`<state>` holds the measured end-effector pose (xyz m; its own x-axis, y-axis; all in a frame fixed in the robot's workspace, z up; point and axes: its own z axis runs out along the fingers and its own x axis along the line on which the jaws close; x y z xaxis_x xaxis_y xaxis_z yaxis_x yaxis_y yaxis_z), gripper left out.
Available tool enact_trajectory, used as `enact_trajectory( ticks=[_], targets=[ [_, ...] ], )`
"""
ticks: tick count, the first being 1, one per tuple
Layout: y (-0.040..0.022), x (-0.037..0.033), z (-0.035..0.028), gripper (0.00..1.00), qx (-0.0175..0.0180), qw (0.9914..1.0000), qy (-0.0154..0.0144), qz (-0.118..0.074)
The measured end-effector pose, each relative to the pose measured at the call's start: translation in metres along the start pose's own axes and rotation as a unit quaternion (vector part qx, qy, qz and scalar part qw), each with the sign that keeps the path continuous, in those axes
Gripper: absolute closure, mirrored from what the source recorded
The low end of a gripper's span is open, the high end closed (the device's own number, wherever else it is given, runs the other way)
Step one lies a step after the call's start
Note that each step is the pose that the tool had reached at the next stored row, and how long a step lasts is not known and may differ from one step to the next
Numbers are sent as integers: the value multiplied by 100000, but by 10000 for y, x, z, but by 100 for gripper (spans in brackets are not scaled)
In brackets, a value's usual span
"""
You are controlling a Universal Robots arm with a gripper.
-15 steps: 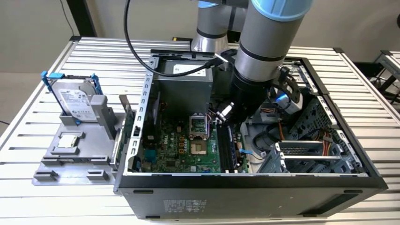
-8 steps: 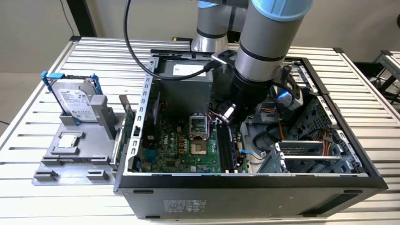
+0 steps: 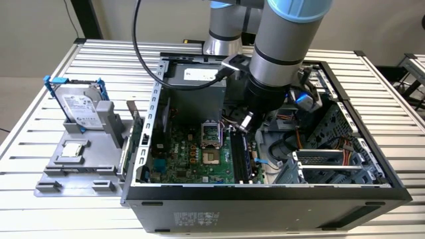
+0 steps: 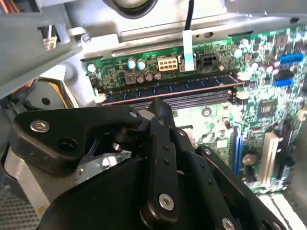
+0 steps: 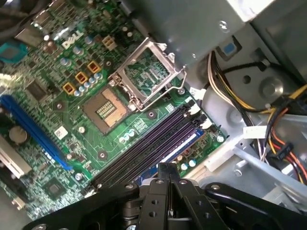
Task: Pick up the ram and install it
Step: 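Press down the ram until it locks into place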
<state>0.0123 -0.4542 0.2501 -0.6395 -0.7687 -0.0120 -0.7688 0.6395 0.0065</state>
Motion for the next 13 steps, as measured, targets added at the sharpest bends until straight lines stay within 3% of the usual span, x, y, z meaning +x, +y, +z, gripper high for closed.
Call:
enact_trajectory(
  ticks=[3,6,10,13],
  targets=[
    [0,0,0,100,-13,99964,3,-2697],
    [0,0,-1,100,-17,99854,5,-5397],
    [0,0,-1,100,-18,99591,-5,-9037],
    [0,0,0,100,-45,99308,0,-11747]
  ],
)
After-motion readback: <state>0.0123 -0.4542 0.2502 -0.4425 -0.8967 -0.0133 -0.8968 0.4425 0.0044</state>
